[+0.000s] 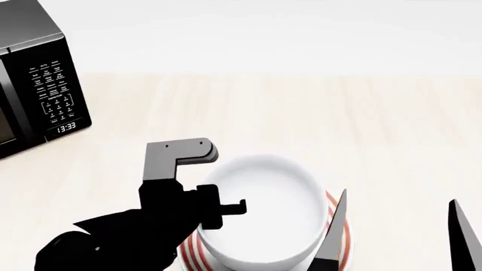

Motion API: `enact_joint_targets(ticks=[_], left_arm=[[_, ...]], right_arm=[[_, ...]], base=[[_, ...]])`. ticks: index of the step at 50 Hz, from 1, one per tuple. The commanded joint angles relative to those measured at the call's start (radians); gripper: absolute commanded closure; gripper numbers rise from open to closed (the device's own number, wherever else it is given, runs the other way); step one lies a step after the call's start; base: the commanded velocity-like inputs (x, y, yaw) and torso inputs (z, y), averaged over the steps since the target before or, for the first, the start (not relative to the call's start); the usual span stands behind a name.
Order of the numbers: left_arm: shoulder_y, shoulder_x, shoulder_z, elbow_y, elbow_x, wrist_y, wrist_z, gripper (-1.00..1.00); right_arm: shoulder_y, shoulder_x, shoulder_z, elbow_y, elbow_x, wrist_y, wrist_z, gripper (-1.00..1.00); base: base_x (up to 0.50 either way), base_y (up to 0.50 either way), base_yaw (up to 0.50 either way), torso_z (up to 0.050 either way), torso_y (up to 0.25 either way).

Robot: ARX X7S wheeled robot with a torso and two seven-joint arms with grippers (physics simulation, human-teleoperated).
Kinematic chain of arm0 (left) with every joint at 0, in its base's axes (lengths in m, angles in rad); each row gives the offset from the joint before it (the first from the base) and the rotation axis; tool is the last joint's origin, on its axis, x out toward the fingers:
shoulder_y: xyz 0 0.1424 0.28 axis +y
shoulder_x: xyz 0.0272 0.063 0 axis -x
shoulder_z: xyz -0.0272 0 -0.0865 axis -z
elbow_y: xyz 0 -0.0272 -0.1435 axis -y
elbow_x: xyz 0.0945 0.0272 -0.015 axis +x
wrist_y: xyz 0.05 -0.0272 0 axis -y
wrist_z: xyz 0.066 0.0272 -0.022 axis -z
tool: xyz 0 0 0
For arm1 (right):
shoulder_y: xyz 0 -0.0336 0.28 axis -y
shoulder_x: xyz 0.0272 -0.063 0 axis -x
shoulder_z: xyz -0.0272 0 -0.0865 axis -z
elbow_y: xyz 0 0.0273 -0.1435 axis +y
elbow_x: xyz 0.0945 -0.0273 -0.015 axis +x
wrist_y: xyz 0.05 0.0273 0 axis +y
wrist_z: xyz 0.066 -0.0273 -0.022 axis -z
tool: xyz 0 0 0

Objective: Pick up the white bowl and put it on the plate.

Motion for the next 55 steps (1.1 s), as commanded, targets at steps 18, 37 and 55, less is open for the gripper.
enact_joint_targets(ticks=[18,37,55], left_arm=[[-0.022,0.027,0.059,-0.048,-0.087,0.060,0.048,1.00],[-0.038,0.028,0.141,-0.086,-0.147,0.106,0.044,1.00],[-0.054,0.027,0.186,-0.112,-0.183,0.127,0.044,-1.00]], right_arm=[[-0.002,-0.007,0.028,-0.018,0.001,-0.001,-0.015,-1.00],[-0.006,0.001,0.027,-0.020,0.002,-0.009,-0.008,-1.00],[-0.004,0.006,0.025,-0.024,0.005,-0.009,-0.001,-1.00]], base=[[0.00,0.00,0.00,0.000,0.001],[0.00,0.00,0.00,0.000,0.001],[0.00,0.00,0.00,0.000,0.000]])
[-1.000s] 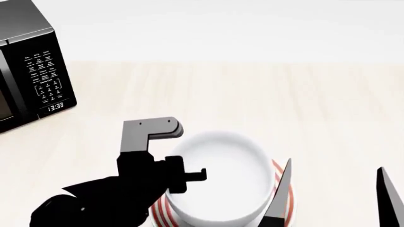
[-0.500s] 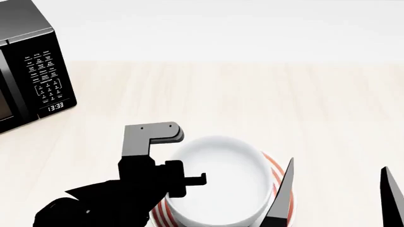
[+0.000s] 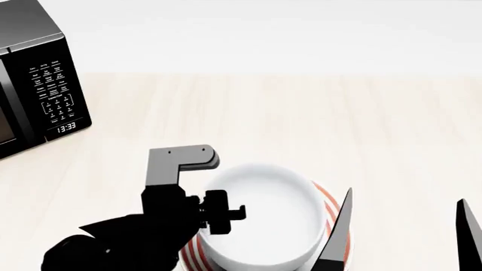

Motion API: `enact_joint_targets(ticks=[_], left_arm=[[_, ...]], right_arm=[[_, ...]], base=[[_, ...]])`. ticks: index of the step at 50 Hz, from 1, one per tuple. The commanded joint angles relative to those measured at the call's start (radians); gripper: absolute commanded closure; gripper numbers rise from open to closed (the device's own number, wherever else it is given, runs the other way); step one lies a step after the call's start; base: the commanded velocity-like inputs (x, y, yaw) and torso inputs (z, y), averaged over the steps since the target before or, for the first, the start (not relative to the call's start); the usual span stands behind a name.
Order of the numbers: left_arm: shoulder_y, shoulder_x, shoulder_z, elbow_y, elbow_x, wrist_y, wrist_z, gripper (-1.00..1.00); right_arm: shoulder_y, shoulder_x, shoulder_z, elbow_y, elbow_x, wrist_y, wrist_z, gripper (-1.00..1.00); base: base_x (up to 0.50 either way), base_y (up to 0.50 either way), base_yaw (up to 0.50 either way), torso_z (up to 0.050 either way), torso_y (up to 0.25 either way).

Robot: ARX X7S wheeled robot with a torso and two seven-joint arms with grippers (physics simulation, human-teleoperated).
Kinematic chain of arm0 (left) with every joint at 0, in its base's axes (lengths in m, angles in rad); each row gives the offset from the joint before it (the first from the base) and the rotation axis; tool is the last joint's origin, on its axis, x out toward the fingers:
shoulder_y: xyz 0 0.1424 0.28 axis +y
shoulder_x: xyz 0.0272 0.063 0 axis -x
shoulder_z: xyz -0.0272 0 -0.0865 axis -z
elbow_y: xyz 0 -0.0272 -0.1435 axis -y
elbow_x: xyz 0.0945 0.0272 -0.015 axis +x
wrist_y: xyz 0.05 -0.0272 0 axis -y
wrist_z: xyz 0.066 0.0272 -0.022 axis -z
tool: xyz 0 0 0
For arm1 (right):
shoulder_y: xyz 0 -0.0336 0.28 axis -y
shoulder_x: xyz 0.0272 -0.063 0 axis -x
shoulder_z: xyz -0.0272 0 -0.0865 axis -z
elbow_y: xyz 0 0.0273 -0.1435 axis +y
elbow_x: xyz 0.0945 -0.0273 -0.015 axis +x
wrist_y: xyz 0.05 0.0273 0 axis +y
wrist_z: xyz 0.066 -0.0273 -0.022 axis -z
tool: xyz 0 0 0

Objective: Pick up the white bowl and put it on the plate.

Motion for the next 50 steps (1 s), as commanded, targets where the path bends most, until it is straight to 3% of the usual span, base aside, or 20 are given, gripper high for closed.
enact_joint_targets(ticks=[1,16,30,50], left_arm=[[-0.010,0.025,-0.012,-0.014,-0.036,0.013,0.049,-1.00],[-0.021,0.013,0.002,-0.011,-0.063,0.020,0.039,-1.00],[-0.001,-0.069,-0.017,0.136,-0.094,0.016,-0.014,-1.00],[0.052,-0.318,-0.079,0.705,-0.145,0.008,-0.166,-1.00]], right_arm=[[0.002,-0.017,0.018,-0.002,-0.012,-0.002,-0.025,-1.00],[0.003,-0.013,0.017,0.007,-0.008,-0.011,-0.024,-1.00],[0.008,-0.010,0.004,0.000,-0.012,-0.002,-0.018,-1.00],[0.029,-0.009,-0.024,0.002,-0.021,0.013,-0.013,-1.00]], base=[[0.00,0.00,0.00,0.000,0.000],[0.00,0.00,0.00,0.000,0.000],[0.00,0.00,0.00,0.000,0.000],[0.00,0.00,0.00,0.000,0.000]])
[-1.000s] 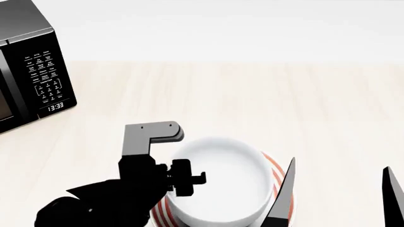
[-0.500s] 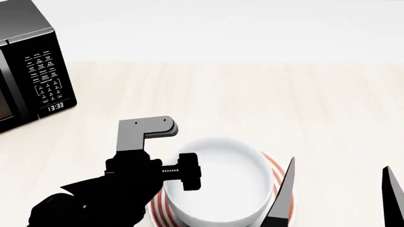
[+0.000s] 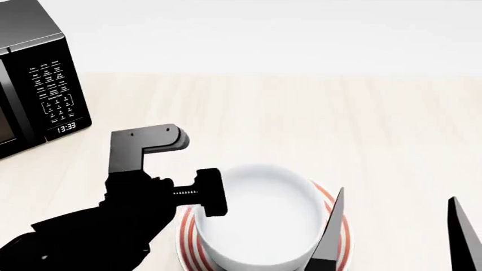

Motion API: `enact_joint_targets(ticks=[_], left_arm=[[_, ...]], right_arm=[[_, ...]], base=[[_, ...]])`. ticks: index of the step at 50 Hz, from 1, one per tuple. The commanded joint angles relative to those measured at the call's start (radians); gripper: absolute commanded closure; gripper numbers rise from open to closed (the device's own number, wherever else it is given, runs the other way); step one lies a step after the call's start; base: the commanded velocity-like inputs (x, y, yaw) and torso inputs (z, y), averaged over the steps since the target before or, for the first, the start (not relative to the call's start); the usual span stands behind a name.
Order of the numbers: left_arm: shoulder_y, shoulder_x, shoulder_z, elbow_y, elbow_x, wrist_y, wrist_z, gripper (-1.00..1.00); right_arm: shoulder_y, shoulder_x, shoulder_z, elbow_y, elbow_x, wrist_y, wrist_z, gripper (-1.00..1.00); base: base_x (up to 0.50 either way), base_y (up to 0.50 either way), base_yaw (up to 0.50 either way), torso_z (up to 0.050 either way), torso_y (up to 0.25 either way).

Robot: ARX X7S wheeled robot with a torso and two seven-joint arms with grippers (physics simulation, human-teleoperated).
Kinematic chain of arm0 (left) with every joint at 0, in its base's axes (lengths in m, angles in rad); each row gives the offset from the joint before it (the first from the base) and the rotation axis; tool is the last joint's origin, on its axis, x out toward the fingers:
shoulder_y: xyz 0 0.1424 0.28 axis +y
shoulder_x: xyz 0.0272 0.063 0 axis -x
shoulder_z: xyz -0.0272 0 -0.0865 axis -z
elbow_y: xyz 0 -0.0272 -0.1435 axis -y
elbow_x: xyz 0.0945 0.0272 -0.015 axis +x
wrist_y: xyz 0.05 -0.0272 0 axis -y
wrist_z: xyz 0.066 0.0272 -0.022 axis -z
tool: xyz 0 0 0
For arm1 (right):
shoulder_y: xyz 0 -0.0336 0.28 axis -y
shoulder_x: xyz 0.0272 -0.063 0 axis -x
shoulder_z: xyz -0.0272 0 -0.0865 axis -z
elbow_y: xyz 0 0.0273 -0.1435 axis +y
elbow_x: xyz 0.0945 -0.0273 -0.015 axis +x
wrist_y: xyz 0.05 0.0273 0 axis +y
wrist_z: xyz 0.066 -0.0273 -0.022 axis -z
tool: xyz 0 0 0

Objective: Pick up the white bowl and put it on the plate.

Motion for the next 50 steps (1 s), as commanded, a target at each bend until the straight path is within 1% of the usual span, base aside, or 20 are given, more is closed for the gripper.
enact_joint_targets(ticks=[1,7,8,10,11,21,23,25,32,35,38,41,43,45,47,48,50], left_arm=[[0.017,-0.094,-0.065,0.280,-0.045,-0.008,-0.032,-1.00],[0.039,-0.140,-0.082,0.398,-0.056,0.002,-0.069,-1.00],[0.046,-0.158,-0.073,0.437,-0.019,0.012,-0.074,-1.00],[0.057,-0.175,-0.069,0.470,-0.004,0.015,-0.087,-1.00],[0.062,-0.195,-0.057,0.505,0.043,0.019,-0.124,-1.00],[0.128,-0.303,-0.027,0.661,0.229,0.069,-0.209,-1.00],[0.148,-0.329,-0.012,0.695,0.296,0.081,-0.233,-1.00],[0.174,-0.348,-0.018,0.716,0.378,0.125,-0.272,-1.00],[0.218,-0.405,0.003,0.805,0.504,0.148,-0.338,-1.00],[0.244,-0.429,0.015,0.842,0.553,0.166,-0.348,-1.00],[0.276,-0.453,0.026,0.881,0.636,0.203,-0.362,-1.00],[0.298,-0.471,0.060,0.932,0.763,0.219,-0.380,-1.00],[0.306,-0.476,0.071,0.948,0.806,0.222,-0.390,-1.00],[0.321,-0.480,0.085,0.954,0.892,0.251,-0.400,-1.00],[0.332,-0.488,0.081,0.965,0.893,0.270,-0.402,-1.00],[0.343,-0.498,0.080,0.986,0.946,0.280,-0.432,-1.00],[0.353,-0.511,0.084,1.019,0.990,0.286,-0.451,-1.00]], right_arm=[[0.008,-0.019,0.008,0.001,-0.016,0.001,-0.027,-1.00],[0.012,-0.019,0.002,-0.001,-0.017,0.008,-0.023,-1.00],[0.011,-0.018,0.004,0.000,-0.017,0.005,-0.023,-1.00],[0.006,-0.017,0.006,0.003,-0.017,-0.002,-0.023,-1.00],[0.004,-0.017,0.006,0.006,-0.018,-0.006,-0.024,-1.00],[0.012,-0.022,-0.014,0.026,-0.027,-0.010,-0.027,-1.00],[0.012,-0.020,-0.012,0.024,-0.025,-0.006,-0.025,-1.00],[0.012,-0.019,-0.011,0.023,-0.024,-0.004,-0.023,-1.00],[0.019,-0.022,-0.023,0.033,-0.029,-0.002,-0.024,-1.00],[0.022,-0.023,-0.028,0.036,-0.032,-0.001,-0.024,-1.00],[0.025,-0.026,-0.036,0.053,-0.038,-0.011,-0.029,-1.00],[0.029,-0.028,-0.043,0.059,-0.041,-0.009,-0.030,-1.00],[0.029,-0.028,-0.044,0.063,-0.042,-0.010,-0.030,-1.00],[0.029,-0.028,-0.046,0.067,-0.044,-0.012,-0.031,-1.00],[0.028,-0.027,-0.046,0.064,-0.044,-0.009,-0.029,-1.00],[0.027,-0.026,-0.045,0.063,-0.044,-0.008,-0.028,-1.00],[0.027,-0.025,-0.045,0.062,-0.044,-0.006,-0.026,-1.00]], base=[[0.00,0.00,0.00,0.000,0.000],[0.00,0.00,0.00,0.000,0.000],[0.00,0.00,0.00,0.000,0.000],[0.00,0.00,0.00,0.000,0.000],[0.00,0.00,0.00,0.000,0.000],[0.00,0.00,0.00,0.000,0.000],[0.00,0.00,0.00,0.000,0.000],[0.00,0.00,0.00,0.000,0.000],[0.00,0.00,0.00,0.000,0.000],[0.00,0.00,0.00,0.000,0.000],[0.00,0.00,0.00,0.000,0.000],[0.00,0.00,0.00,0.000,0.000],[0.00,0.00,0.00,0.000,0.000],[0.00,0.00,0.00,0.000,0.000],[0.00,0.00,0.00,0.000,0.000],[0.00,0.00,0.00,0.000,0.000],[0.00,0.00,0.00,0.000,0.000]])
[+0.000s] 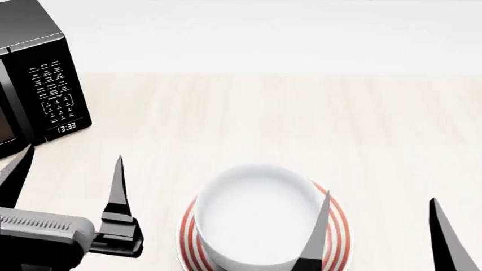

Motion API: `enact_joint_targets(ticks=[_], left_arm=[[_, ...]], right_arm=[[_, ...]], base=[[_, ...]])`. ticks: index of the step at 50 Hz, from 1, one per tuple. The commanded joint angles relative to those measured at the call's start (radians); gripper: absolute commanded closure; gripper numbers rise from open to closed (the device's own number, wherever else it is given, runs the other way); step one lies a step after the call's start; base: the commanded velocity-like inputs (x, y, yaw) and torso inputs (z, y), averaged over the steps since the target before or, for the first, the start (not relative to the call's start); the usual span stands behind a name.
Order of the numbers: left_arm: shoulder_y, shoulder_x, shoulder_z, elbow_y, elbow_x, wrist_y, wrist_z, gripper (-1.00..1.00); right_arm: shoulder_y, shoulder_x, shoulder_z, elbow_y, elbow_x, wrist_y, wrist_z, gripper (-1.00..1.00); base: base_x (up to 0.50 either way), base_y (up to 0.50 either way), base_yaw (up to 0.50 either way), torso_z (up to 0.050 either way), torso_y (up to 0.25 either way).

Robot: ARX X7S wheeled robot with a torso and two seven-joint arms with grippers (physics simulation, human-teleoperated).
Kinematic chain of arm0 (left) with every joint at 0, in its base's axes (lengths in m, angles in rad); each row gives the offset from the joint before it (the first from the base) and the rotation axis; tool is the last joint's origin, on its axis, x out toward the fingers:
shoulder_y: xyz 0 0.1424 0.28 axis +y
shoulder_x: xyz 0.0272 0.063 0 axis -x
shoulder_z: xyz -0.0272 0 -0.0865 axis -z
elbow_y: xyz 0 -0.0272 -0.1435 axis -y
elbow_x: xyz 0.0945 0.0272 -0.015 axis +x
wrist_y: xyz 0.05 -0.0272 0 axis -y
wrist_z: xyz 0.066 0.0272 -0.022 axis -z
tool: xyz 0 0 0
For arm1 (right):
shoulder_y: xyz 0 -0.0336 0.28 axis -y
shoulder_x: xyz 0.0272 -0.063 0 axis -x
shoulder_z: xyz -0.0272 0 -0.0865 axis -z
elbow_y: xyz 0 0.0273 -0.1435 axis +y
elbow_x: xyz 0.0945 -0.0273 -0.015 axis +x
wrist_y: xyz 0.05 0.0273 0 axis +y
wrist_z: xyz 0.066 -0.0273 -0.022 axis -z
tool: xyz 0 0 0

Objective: Pick up the white bowl and put it on the plate.

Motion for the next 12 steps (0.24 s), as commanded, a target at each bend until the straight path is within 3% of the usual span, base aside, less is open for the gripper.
enact_joint_targets(ticks=[1,12], left_arm=[[0.075,-0.040,0.001,0.135,0.245,0.068,-0.042,-1.00],[0.095,-0.074,-0.022,0.184,0.272,0.085,-0.086,-1.00]], right_arm=[[0.003,-0.020,0.012,0.011,-0.018,-0.002,-0.028,-1.00],[0.016,-0.024,-0.006,0.025,-0.025,0.009,-0.029,-1.00]], base=[[0.00,0.00,0.00,0.000,0.000],[0.00,0.00,0.00,0.000,0.000]])
